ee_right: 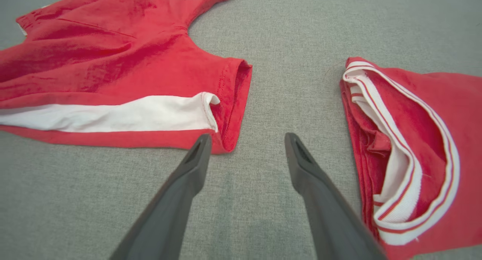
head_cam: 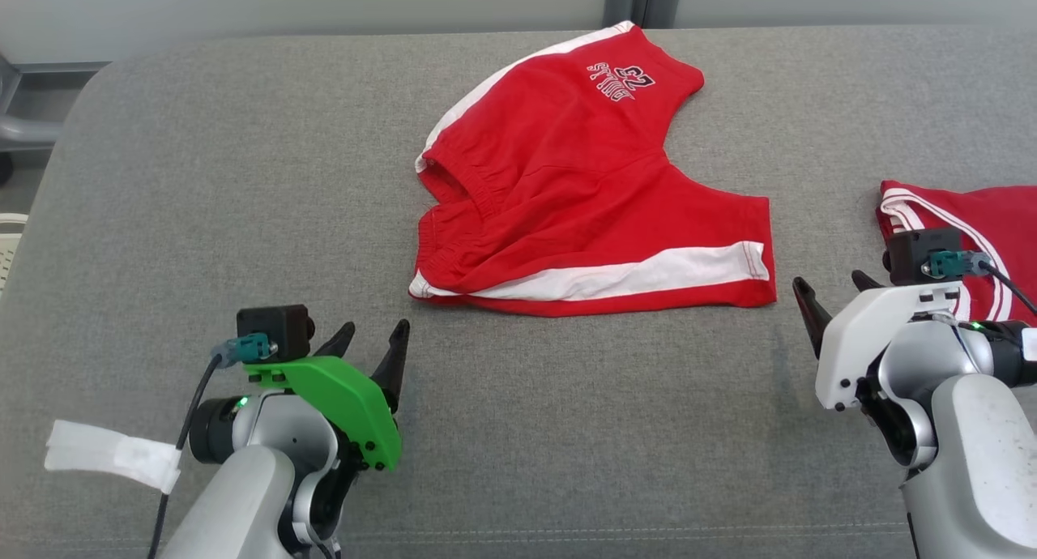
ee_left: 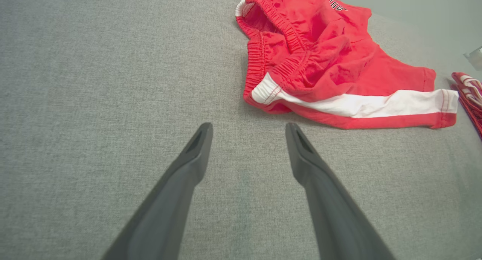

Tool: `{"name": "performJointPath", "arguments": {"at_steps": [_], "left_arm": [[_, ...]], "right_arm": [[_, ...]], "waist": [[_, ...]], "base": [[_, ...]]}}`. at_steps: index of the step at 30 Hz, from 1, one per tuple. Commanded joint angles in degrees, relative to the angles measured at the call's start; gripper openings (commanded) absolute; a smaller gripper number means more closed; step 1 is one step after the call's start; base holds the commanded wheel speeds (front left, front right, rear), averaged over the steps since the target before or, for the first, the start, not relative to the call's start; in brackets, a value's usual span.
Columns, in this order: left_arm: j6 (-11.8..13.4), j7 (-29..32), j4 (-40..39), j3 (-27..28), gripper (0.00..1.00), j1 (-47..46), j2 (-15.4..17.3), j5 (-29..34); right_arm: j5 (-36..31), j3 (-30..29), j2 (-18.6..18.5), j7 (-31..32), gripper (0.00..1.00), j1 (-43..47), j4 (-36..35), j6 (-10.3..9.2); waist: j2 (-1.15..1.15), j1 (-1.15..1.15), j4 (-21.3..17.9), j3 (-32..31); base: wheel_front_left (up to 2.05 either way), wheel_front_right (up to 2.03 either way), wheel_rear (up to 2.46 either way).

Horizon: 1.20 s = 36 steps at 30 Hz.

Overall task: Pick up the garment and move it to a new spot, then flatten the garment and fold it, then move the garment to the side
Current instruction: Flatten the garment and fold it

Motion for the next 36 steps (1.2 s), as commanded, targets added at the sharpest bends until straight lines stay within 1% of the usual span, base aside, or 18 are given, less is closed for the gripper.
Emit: {"name": "performJointPath", "arguments": {"at_steps": [1,4,7,10,14,18,28,29,30,31,32,33,34,35,36], "left_arm": [[0.43,0.9,-0.52,-0.2,1.0,-1.85,0.92,0.82],[1.21,4.19,-0.34,-1.72,1.0,-4.82,2.23,2.91],[1.12,7.24,-0.05,-3.05,1.0,-8.05,2.88,4.24],[0.62,10.24,0.61,-4.49,1.0,-10.92,2.8,4.91],[-0.5,13.25,1.67,-5.92,1.0,-13.82,2.75,5.21],[-1.55,14.85,2.7,-6.9,1.0,-15.86,2.57,5.42],[-2.28,18.05,5.24,-8.15,1.0,-18.34,2.05,4.56],[-2.28,18.06,5.41,-8.14,0.96,-18.43,2.01,4.48],[-2.3,17.95,5.52,-8.07,0.84,-18.41,1.91,4.32],[-2.29,17.82,5.6,-8.04,0.69,-18.38,1.83,4.21],[-2.27,17.77,5.75,-7.99,0.47,-18.31,1.71,4.06],[-2.29,17.69,5.86,-8.01,0.42,-18.3,1.55,3.97],[-2.32,17.53,6.0,-8.06,0.38,-18.34,1.44,3.89],[-2.33,17.5,6.16,-8.16,0.29,-18.34,1.29,3.83],[-2.35,17.35,6.29,-8.15,0.29,-18.34,1.1,3.66]], "right_arm": [[-0.94,-0.59,0.78,1.16,1.0,0.36,-1.03,-0.02],[-2.24,-0.69,2.39,4.04,1.0,-0.72,-2.14,-0.02],[-3.06,-0.15,3.2,6.04,1.0,-1.94,-2.61,-0.02],[-3.56,0.37,3.86,6.75,1.0,-3.54,-2.15,-0.02],[-3.84,1.54,4.11,6.64,1.0,-6.05,-0.4,-0.02],[-4.08,2.34,4.16,5.6,1.0,-8.73,2.12,-0.02],[-3.44,4.73,3.83,4.34,1.0,-12.61,7.51,-0.02],[-3.33,5.2,3.69,3.97,1.0,-12.98,7.87,-0.02],[-3.25,5.57,3.74,3.79,0.97,-13.11,8.25,-0.02],[-3.12,5.9,3.83,3.62,0.93,-13.22,8.52,-0.02],[-3.01,6.03,3.79,3.54,0.91,-13.47,8.7,-0.02],[-3.04,6.14,3.61,3.62,0.89,-13.66,8.99,-0.02],[-3.16,6.16,3.46,3.65,0.8,-13.75,9.31,-0.02],[-3.2,6.11,3.42,3.61,0.73,-13.81,9.62,-0.02],[-3.19,6.05,3.41,3.54,0.65,-13.84,9.89,-0.02]], "waist": [[0.0,0.0,-0.29,0.08],[0.0,0.0,-0.76,0.77],[0.0,0.0,-1.22,1.69],[0.0,0.0,-1.49,2.73],[0.0,0.0,-1.74,4.02],[0.0,0.0,-1.57,5.25],[0.0,0.0,-1.13,7.46],[0.0,0.0,-1.11,7.7],[0.0,0.0,-1.09,7.84],[0.0,0.0,-1.07,8.01],[0.0,0.0,-1.06,8.19],[0.0,0.0,-1.01,8.34],[0.0,0.0,-0.95,8.44],[0.0,0.0,-0.87,8.5],[0.0,0.0,-0.79,8.54]], "base": [[0.0,0.0,0.0],[0.0,0.0,0.0],[0.0,0.0,0.0],[0.0,0.0,0.0],[0.0,0.0,0.0],[0.0,0.0,0.0],[0.0,0.0,0.0],[0.0,0.0,0.0],[0.0,0.0,0.0],[0.0,0.0,0.0],[0.0,0.0,0.0],[0.0,0.0,0.0],[0.0,0.0,0.0],[0.0,0.0,0.0],[0.0,0.0,0.0]]}}
